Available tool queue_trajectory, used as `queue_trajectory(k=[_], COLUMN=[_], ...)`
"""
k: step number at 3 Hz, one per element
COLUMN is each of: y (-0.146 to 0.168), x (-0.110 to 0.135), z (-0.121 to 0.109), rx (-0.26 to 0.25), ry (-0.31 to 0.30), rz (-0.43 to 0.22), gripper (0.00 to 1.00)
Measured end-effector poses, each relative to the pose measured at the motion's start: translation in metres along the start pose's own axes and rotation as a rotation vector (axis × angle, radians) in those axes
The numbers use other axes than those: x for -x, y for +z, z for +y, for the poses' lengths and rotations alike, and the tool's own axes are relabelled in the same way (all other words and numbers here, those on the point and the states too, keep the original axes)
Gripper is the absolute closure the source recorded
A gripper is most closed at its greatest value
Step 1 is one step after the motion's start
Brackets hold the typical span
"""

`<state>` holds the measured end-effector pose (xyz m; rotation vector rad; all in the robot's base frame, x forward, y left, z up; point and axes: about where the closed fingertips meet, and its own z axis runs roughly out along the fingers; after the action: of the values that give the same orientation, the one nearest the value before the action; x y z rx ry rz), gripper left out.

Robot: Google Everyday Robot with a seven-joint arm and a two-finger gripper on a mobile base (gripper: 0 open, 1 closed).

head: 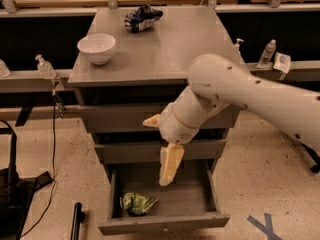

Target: Pick green jalapeno chip bag from bottom drawer and place on counter

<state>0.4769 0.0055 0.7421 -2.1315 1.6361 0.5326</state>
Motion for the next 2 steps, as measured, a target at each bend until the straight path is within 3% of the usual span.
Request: queue_trajectory(k=[1,2], y=[0.068,0.078], x=[-0.016,-0.015], z=[0.021,0.005], rx=[0.004,-0.071], ry=[0.002,0.006], rz=[-0.036,-0.049], gripper=[0.00,0.00])
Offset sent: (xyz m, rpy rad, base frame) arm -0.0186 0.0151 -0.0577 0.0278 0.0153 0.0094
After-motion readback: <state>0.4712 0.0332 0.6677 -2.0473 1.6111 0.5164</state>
